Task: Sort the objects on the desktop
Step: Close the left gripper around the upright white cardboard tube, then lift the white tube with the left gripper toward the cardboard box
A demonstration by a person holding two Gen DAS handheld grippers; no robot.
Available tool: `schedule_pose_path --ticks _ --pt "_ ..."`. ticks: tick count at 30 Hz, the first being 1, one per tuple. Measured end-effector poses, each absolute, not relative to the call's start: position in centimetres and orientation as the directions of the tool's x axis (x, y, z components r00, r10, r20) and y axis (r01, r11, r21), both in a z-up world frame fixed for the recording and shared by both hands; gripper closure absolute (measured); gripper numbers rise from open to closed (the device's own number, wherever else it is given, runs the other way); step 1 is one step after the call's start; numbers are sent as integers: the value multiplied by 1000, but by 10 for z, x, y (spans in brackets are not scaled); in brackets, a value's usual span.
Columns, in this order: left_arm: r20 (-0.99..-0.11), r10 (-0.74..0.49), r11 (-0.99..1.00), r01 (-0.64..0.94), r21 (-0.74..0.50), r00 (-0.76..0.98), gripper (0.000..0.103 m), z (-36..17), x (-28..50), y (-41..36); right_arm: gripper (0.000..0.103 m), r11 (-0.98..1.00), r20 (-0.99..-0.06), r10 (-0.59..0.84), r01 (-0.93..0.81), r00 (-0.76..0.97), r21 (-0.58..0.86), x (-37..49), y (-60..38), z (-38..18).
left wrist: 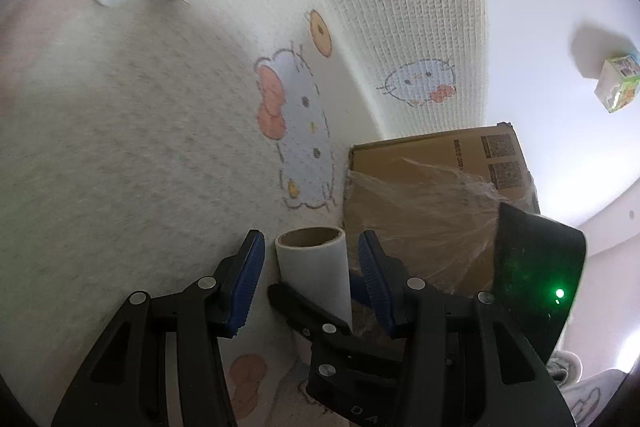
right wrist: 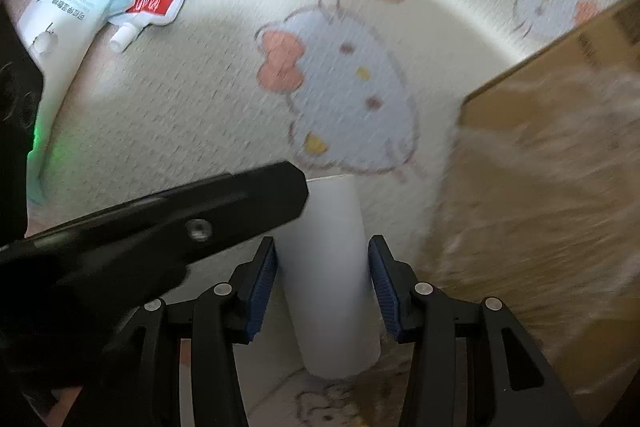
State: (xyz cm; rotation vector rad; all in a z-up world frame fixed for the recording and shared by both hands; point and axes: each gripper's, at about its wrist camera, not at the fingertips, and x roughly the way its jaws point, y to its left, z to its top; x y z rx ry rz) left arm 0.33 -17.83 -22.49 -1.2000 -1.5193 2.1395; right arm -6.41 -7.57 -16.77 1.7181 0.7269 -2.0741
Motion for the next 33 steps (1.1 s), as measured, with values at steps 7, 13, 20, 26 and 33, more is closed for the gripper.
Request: schedule_pose_path --ticks 7,13,20,26,33 --pt "-553 571 -497 281 -821 -607 50 -219 20 -183 60 -749 -982 -106 662 -159 -26 -49 -89 -164" --pt "-640 483 -548 363 -753 -598 46 -210 38 -192 60 -554 -956 -246 832 -158 5 -11 -117 -150" --pt "-661 475 -539 401 -741 -581 52 -213 42 -197 60 -528 -945 -303 847 -123 59 -6 -121 -147" --pt "-689 423 -566 422 -709 -589 52 -208 40 -197 60 -523 -946 -302 850 -116 62 -4 -120 -141" --pt "-709 347 -591 444 -673 -614 52 -199 42 -202 60 -531 -956 -288 840 -58 109 -2 -117 -140"
